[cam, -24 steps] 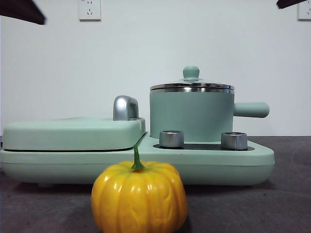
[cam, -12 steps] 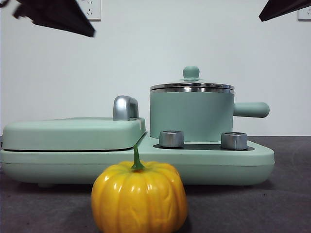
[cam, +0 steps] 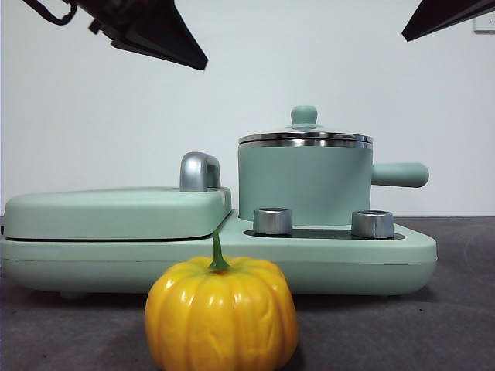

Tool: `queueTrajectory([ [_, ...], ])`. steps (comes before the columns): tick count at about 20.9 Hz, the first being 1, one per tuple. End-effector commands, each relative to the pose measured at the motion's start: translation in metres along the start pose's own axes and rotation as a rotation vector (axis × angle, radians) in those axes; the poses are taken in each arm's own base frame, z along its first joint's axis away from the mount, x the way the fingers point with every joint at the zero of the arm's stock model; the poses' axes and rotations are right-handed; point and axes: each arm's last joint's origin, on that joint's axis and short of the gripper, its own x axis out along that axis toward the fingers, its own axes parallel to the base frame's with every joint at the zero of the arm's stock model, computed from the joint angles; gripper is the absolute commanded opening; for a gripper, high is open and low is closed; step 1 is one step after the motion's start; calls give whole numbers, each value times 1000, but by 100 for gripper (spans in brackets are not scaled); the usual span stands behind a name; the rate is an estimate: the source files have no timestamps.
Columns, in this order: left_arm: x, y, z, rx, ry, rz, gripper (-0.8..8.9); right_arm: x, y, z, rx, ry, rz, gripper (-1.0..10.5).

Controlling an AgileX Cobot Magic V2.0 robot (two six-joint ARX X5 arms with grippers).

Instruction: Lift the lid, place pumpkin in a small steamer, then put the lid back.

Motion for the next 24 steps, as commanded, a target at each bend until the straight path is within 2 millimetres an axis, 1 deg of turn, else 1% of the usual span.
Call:
queueTrajectory([
  [1, 2, 0, 9, 48, -15, -9, 7, 1, 1, 3, -49, 8, 15, 16],
  [3, 2, -1, 10, 53, -15, -13, 10, 2, 3, 2, -71, 16, 28, 47],
  [4, 2, -1, 10, 57, -15, -13, 33, 2, 4, 2, -80, 17, 33, 87],
  [6, 2, -1, 10, 57, -16, -13, 109, 2, 6, 3, -95, 19, 41, 152],
  [7, 2, -1, 10, 57, -16, -13, 144, 3, 6, 3, -98, 19, 44, 170],
  [9, 2, -1, 10, 59, -22, -11, 194, 3, 7, 3, -99, 19, 46, 174],
  [11, 2, -1, 11, 61, -29, -9, 220, 2, 7, 3, -99, 18, 46, 176],
  [15, 2, 0, 13, 67, -49, -2, 224, 2, 10, 4, -103, 11, 57, 238],
  [19, 2, 1, 18, 73, -98, 12, 223, 1, 13, 7, -72, 1, 37, 242],
  [24, 5, 1, 25, 8, -172, 19, 222, -3, 15, 12, 7, -40, 25, 242],
])
